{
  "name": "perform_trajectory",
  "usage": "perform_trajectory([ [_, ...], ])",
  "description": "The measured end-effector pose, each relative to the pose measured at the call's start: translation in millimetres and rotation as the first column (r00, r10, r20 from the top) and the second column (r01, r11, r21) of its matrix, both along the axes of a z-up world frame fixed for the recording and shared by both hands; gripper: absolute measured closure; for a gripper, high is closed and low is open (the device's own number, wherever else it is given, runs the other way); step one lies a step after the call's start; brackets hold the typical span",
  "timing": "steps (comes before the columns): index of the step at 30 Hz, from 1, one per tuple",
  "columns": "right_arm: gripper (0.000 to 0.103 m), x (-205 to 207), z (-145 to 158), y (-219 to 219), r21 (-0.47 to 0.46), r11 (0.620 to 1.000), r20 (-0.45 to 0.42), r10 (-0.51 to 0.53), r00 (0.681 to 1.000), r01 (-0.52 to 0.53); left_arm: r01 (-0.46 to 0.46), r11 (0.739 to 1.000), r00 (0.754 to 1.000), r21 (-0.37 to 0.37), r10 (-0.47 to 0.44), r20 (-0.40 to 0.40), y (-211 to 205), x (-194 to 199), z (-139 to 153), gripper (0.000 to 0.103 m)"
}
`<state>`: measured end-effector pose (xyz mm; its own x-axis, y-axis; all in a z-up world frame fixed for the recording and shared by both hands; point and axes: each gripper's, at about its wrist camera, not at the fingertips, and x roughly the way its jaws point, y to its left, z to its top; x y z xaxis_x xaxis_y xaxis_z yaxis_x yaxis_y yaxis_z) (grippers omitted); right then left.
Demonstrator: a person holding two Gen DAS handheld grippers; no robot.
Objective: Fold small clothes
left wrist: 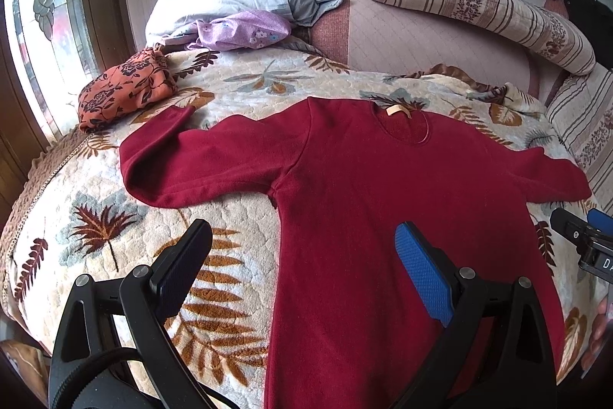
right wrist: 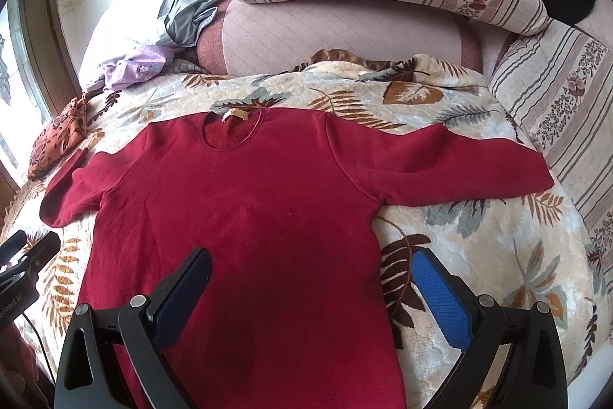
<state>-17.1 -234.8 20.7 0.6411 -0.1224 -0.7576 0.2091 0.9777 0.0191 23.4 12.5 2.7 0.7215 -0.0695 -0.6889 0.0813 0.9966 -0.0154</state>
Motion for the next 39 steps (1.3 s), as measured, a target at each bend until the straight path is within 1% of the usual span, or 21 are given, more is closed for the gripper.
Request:
perform_trajectory([
  [4, 0.0, 6, 8, 7, 0.016, 1.0, 0.012, 0.01, 1.0, -0.01, -0.012, 1.0, 1.0, 0.008, 0.012, 0.007, 0, 2, 4, 0.006],
  [9, 0.0, 15, 15, 20, 0.001, 1.0, 0.018, 0.03, 0.999, -0.03, -0.007, 1.0, 1.0, 0.021, 0.007, 0.015, -2, 5, 9, 0.006],
  [18, 0.0, 30, 20, 31, 0.008, 0.999, 0.029, 0.052, 0.998, -0.052, -0.013, 0.999, 0.999, 0.042, 0.012, 0.03, -4, 12, 12, 0.006],
  [32, 0.0, 49, -5, 35, 0.029, 0.997, -0.016, 0.065, 0.998, -0.065, -0.024, 0.999, 1.0, 0.042, 0.024, -0.002, -3, 32, -3, 0.006],
  [39, 0.0, 58, -15, 38, 0.02, 0.997, -0.033, 0.074, 0.997, -0.074, -0.038, 0.998, 0.999, 0.043, 0.039, -0.014, 1, 40, -9, 0.006],
])
